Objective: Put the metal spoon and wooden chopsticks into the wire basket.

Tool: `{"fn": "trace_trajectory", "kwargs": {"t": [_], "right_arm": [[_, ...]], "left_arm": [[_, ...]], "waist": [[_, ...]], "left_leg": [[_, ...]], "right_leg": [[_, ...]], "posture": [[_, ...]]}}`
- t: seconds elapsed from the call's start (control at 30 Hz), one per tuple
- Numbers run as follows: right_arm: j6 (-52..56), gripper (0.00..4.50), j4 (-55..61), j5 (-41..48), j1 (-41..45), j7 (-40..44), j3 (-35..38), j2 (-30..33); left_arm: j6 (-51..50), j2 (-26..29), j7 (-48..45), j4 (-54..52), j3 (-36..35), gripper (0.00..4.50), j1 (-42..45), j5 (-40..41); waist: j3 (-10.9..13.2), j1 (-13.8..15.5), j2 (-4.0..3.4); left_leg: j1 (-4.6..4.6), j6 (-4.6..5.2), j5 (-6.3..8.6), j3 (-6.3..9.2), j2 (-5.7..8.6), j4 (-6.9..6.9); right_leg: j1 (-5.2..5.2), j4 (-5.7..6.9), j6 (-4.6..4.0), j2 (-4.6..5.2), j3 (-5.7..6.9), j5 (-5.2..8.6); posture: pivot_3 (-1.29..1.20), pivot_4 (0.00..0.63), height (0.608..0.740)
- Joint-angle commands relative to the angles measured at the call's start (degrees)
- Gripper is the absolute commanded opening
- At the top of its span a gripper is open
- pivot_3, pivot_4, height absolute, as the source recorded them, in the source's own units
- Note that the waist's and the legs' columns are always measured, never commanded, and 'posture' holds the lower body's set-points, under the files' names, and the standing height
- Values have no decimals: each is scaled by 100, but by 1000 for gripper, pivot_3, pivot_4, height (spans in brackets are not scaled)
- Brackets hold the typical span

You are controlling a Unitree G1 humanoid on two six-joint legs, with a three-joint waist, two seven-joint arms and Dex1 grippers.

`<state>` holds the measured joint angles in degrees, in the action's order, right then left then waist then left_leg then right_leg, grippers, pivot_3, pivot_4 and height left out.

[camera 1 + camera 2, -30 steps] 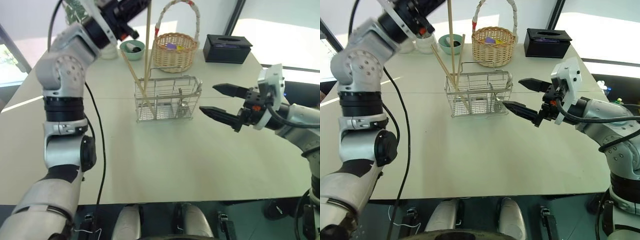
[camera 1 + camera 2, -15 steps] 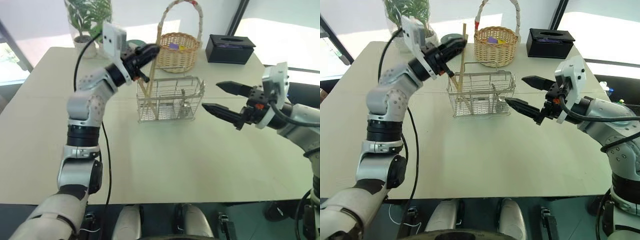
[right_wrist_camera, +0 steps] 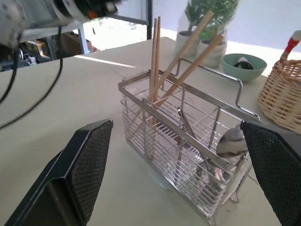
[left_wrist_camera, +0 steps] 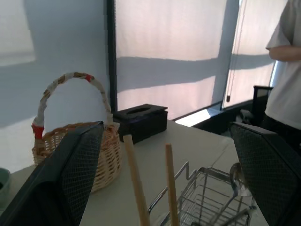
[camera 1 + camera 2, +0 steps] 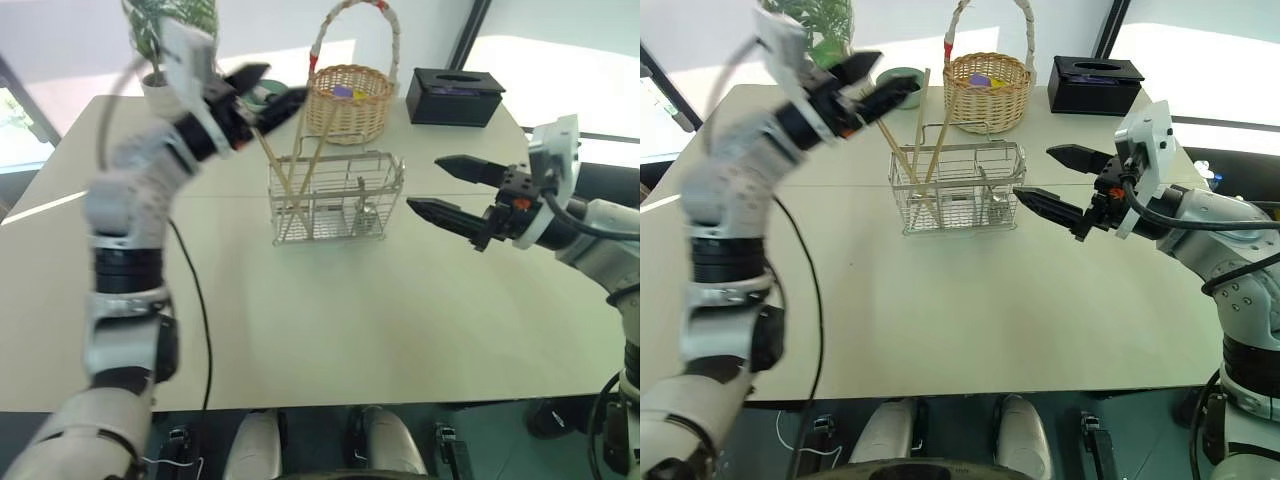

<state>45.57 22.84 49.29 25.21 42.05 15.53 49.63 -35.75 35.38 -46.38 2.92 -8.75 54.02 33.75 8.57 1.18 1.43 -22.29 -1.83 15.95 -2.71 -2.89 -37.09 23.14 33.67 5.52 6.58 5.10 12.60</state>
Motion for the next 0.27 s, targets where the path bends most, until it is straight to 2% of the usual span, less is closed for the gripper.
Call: {"fn": "trace_trajectory", "kwargs": {"t": [0.03, 0.17, 0.27], "right_arm": [[-210, 4500, -115, -159, -65, 506, 159, 361], [-475, 4500, -432, -529, -333, 986, 141, 676], [-637, 4500, -557, -713, -461, 1189, 131, 743]], "left_arm": [[132, 981, -1440, -231, 172, 4452, -392, -40], [658, 2180, -2750, -178, 413, 4452, -1233, -436], [1153, 2550, -3130, -260, 336, 4452, -1835, -641]], "waist": [[-4, -41, -9], [-1, -42, -8], [0, -41, -10]], "left_leg": [[0, 0, 0, 0, 0, 1], [2, 2, 2, -2, 0, 0], [-6, 1, 2, -6, -2, 0]], "right_leg": [[-1, 0, -1, 0, 0, 0], [-3, -4, -20, 2, 0, 12], [2, -21, -25, 6, 0, 14]], "posture": [[0, 150, 717], [0, 150, 717], [0, 150, 717]]}}
